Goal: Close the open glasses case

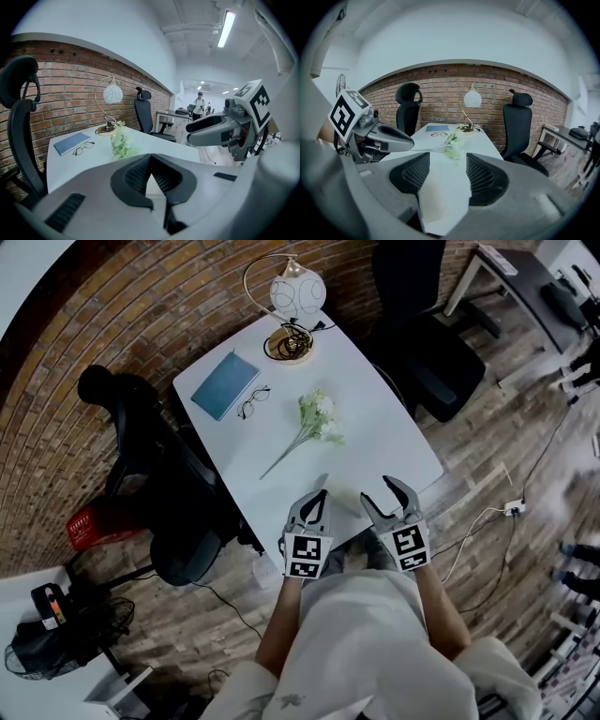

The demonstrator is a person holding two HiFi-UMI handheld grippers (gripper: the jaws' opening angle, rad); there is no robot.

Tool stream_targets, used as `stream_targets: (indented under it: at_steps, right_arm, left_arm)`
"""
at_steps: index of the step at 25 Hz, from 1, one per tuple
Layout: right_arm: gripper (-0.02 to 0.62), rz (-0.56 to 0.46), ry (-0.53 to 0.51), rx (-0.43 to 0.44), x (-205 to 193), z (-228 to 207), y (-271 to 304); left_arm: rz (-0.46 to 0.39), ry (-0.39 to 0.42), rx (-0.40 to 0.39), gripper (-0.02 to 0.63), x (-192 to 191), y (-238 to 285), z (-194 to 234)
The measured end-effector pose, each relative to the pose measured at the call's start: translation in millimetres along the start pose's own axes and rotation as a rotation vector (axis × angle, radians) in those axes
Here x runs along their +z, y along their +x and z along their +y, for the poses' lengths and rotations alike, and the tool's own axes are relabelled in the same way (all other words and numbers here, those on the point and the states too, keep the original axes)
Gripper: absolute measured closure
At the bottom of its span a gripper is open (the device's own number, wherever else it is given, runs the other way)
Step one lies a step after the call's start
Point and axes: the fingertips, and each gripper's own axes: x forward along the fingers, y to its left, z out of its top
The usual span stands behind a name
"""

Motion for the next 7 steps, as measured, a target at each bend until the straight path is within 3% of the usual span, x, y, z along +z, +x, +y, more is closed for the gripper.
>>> stream_targets:
  at_steps: [7]
  right_arm:
    - [0.348, -0.004, -0.006, -0.018, 5.3, 7.4, -0.4]
  left_arm:
    - [0.001, 0.0, -0.016, 0.601, -3.6, -2.7, 1.9]
